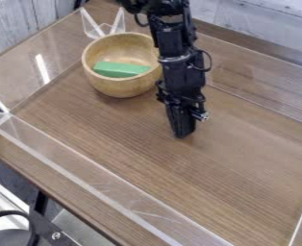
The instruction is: Remove the green block from inside the brown bowl and put it on the table
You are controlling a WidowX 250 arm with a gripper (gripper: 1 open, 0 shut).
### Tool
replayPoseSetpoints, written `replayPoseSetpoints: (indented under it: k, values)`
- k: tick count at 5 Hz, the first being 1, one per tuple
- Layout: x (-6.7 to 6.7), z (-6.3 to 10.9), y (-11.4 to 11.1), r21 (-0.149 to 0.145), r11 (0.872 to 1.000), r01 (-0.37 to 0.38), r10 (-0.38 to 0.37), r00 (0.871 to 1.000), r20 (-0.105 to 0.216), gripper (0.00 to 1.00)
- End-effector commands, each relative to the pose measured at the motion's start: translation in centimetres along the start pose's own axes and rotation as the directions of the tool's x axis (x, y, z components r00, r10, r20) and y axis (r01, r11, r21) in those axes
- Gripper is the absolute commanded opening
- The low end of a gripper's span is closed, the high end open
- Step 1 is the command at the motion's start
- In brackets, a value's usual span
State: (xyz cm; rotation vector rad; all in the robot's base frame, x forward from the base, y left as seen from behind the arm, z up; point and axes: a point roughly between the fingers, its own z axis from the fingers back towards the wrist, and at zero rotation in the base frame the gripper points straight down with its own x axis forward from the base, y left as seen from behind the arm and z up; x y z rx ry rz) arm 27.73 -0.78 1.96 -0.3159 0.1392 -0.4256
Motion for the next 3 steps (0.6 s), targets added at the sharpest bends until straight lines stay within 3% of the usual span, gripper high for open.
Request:
replayPoseSetpoints:
  k: [1, 3]
  values:
    - [0.16, 0.32, -0.5, -0.019, 0.999, 0.028, -0.028, 1.0, 0.01, 0.0]
    - [-0.1, 1.03, -0.09, 0.004, 0.996, 0.086, -0.086, 0.996, -0.011, 0.0]
